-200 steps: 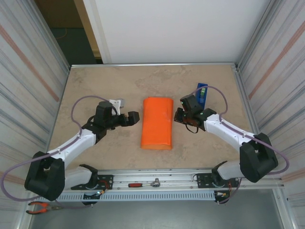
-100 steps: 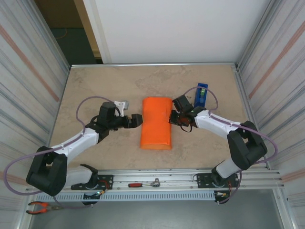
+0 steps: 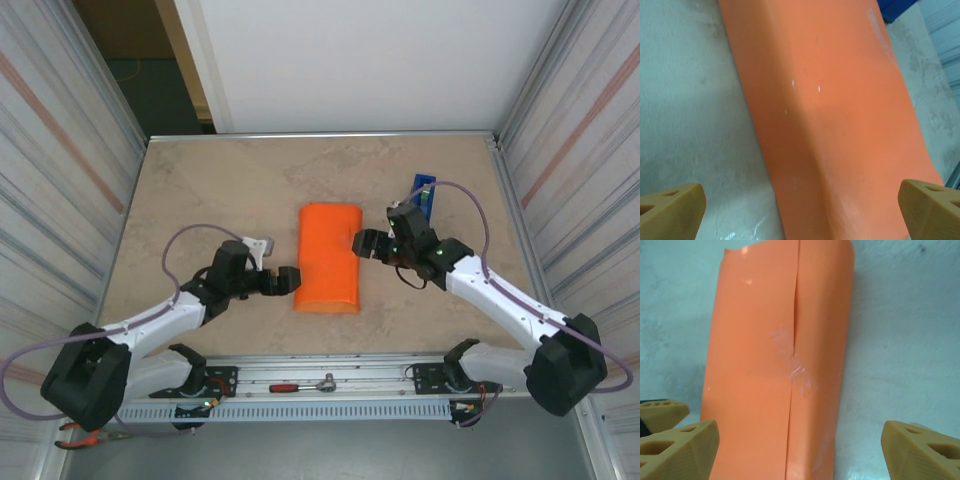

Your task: Wrap the gift box in paper

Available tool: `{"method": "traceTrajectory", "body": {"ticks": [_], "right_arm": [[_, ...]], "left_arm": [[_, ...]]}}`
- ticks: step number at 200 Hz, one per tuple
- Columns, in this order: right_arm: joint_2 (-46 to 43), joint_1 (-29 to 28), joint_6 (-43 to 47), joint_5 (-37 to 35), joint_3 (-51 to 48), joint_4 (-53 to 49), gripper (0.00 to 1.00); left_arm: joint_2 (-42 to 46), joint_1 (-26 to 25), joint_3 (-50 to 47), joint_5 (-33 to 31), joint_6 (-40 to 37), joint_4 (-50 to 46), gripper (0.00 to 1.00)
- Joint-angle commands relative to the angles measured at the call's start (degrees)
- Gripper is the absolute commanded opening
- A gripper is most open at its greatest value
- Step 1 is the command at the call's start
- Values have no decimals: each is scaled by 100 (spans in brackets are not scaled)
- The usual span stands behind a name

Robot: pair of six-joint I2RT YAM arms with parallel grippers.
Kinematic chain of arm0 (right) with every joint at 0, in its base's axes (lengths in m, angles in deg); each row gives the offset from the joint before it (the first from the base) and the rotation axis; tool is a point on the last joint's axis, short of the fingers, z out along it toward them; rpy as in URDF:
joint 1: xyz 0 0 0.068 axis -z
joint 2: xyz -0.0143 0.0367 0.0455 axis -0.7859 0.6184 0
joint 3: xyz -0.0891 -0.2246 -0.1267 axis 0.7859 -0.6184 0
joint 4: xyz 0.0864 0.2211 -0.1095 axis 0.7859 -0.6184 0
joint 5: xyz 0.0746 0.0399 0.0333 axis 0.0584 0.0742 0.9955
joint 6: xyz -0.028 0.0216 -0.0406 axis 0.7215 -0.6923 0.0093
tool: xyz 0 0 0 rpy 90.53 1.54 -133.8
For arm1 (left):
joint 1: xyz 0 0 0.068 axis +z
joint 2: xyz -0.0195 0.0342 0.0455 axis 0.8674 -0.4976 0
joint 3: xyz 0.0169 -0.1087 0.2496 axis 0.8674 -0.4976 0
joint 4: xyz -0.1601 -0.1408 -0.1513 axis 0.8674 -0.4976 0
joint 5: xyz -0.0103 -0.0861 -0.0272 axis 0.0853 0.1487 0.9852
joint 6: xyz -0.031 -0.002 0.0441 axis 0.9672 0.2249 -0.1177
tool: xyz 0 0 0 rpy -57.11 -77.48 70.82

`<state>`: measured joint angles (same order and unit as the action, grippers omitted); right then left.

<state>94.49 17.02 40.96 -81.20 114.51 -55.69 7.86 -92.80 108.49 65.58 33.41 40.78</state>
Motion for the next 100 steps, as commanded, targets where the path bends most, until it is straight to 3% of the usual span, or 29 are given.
{"method": "traceTrajectory", "body": {"ticks": [1,17,34,47,70,100], "right_arm": [[-192,-213,-368,374,-433,360,87],[-303,-360,-551,-64,-609,477,99],[-264,-343,-583,-429,-556,430,98],[-124,-152,-552,-517,-404,410,98],[494,526,-447,-140,-44,541,98],[1588,1346,-404,1072,431,1294,98]], "left_arm": [[269,-249,-172,-590,84,285,99],[356,-308,-195,-800,84,372,99],[248,-234,131,-964,-96,148,99],[-65,14,509,-740,-104,86,99],[-1071,646,1274,156,65,291,99],[-2670,1067,2529,1137,79,349,99]]}}
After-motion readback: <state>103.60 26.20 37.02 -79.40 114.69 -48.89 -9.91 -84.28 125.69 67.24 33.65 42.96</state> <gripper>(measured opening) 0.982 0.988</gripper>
